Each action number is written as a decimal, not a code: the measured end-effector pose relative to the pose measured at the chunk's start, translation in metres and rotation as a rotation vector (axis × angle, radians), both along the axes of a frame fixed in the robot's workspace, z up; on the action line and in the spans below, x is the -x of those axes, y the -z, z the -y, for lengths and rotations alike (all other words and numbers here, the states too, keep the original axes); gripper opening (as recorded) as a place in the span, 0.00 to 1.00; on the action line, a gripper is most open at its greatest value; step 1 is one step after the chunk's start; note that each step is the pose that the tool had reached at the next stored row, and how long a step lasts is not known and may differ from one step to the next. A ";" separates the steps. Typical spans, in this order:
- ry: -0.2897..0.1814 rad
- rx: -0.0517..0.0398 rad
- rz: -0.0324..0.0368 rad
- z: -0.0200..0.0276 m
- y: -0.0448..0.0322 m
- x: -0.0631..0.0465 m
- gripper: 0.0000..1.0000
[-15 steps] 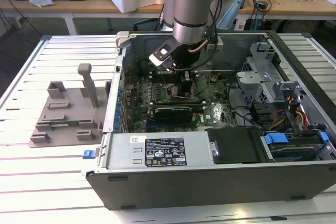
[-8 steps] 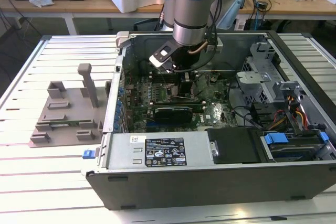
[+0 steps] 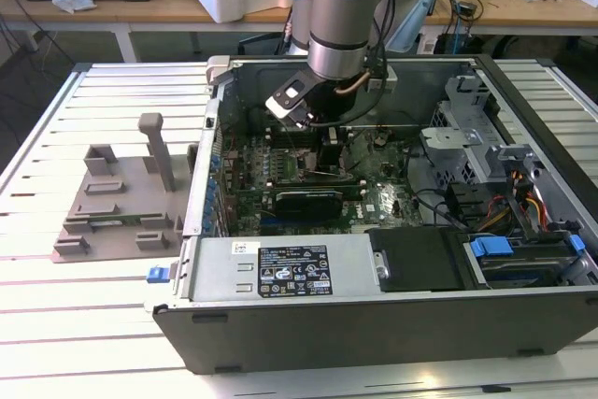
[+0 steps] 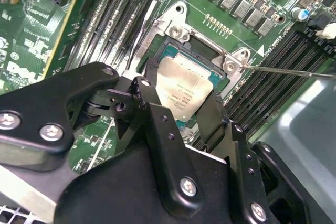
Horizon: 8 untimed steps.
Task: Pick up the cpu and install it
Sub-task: 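Place the cpu into insertion slot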
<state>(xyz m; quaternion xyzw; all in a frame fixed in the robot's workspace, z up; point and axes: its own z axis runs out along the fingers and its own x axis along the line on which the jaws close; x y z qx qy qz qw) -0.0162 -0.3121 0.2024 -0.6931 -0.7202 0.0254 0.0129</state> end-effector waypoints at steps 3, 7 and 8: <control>-0.005 0.0067 -0.0027 0.0001 0.0001 0.000 0.54; -0.008 0.0067 -0.0057 0.0000 0.0022 -0.002 0.54; -0.008 0.0072 -0.0063 0.0000 0.0029 -0.002 0.54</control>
